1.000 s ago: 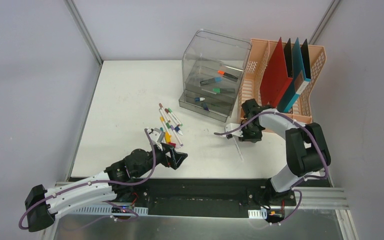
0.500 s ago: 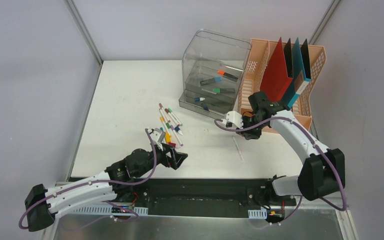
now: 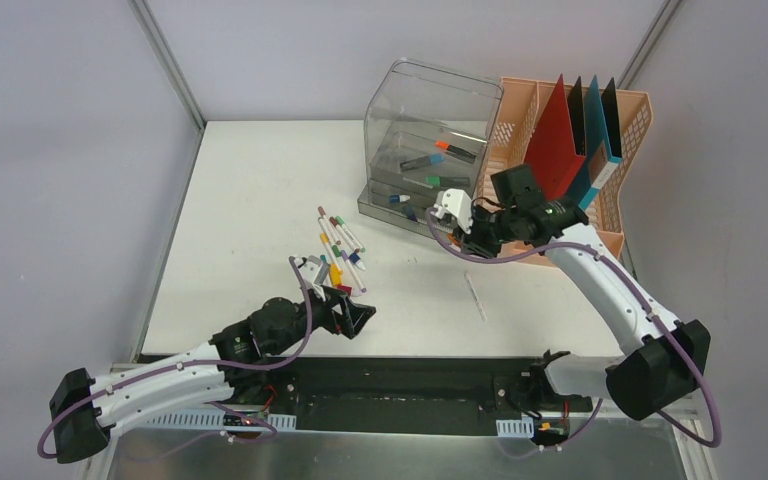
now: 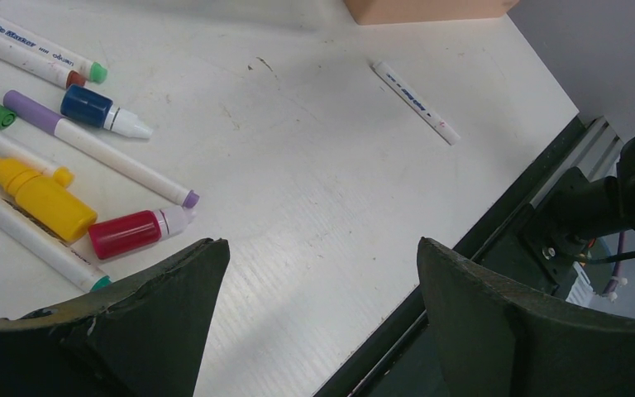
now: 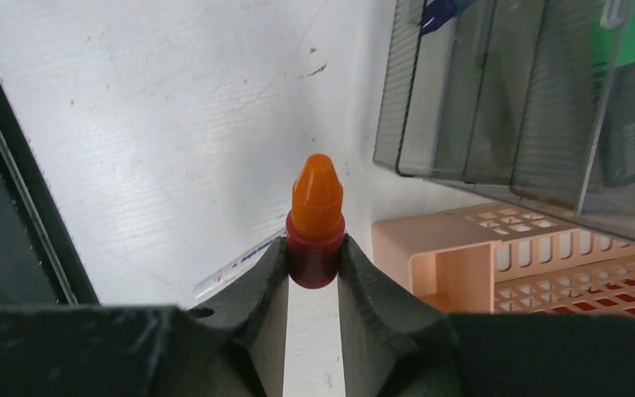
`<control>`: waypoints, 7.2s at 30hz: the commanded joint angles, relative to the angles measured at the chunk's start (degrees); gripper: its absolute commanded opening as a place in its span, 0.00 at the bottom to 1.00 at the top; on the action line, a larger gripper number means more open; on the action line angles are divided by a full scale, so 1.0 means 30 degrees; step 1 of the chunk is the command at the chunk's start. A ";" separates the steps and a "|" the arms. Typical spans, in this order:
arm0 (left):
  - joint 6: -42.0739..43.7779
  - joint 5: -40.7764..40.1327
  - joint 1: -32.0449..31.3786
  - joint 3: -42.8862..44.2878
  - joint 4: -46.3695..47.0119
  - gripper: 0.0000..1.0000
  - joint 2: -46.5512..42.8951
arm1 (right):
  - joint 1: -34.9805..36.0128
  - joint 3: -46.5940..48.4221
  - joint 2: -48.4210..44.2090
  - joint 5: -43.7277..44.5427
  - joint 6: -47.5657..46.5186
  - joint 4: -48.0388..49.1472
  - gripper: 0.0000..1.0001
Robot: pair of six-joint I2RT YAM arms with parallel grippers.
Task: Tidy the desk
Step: Pick up the stationery from the center of the board, then place the stationery in the drawer, then pick up the stationery from the center of the board, then place the stationery in the drawer.
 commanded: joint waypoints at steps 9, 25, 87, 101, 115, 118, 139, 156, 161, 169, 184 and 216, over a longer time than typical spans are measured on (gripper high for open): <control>-0.0515 -0.0174 0.0122 -0.0229 0.0060 0.90 -0.0784 | 0.1739 0.1476 0.1748 0.4353 0.2607 0.4441 0.00; -0.0596 -0.0205 0.0135 -0.0083 -0.0518 0.94 -0.1090 | 0.1917 0.0885 0.4146 0.8002 0.2927 0.8168 0.46; 0.7818 0.3632 0.4585 1.2512 -1.1375 0.79 1.4815 | -0.5157 -0.4770 -0.5936 -0.5733 0.1862 0.3842 0.99; 1.4875 0.0905 0.3413 1.4032 -1.2665 0.71 1.8549 | -0.5283 -0.4814 -0.5827 -0.5941 0.1738 0.3785 0.99; 1.6525 0.0089 0.3160 1.4673 -1.1574 0.54 2.0309 | -0.5473 -0.4858 -0.5830 -0.6144 0.1662 0.3726 0.99; 1.6622 0.0221 0.3151 1.4626 -1.1586 0.48 2.0518 | -0.5510 -0.4858 -0.5823 -0.6176 0.1640 0.3692 0.99; 1.6328 0.0890 0.3127 1.4319 -1.1570 0.19 2.0869 | -0.5700 -0.4814 -0.5940 -0.6521 0.1537 0.3579 0.99; 1.3137 0.1804 0.2732 1.1988 -0.8989 0.00 1.5178 | -0.5867 -0.4842 -0.6187 -0.6673 0.1343 0.3492 0.99; 1.1413 0.2354 0.2718 0.9402 -0.4825 0.00 1.1677 | -0.5898 -0.4858 -0.6225 -0.6726 0.1328 0.3462 0.99; 0.7945 0.4270 0.3085 0.6089 0.2851 0.00 0.8349 | -0.5930 -0.4887 -0.6182 -0.6855 0.1276 0.3444 0.99; 0.4453 0.7878 0.4820 0.9422 0.7612 0.00 1.2521 | -0.5956 -0.4917 -0.6276 -0.6953 0.1214 0.3421 0.99; -1.1315 0.3087 0.8840 1.9260 0.0180 0.15 2.3803 | -0.6000 -0.4829 -0.6440 -0.7115 0.1134 0.3256 0.99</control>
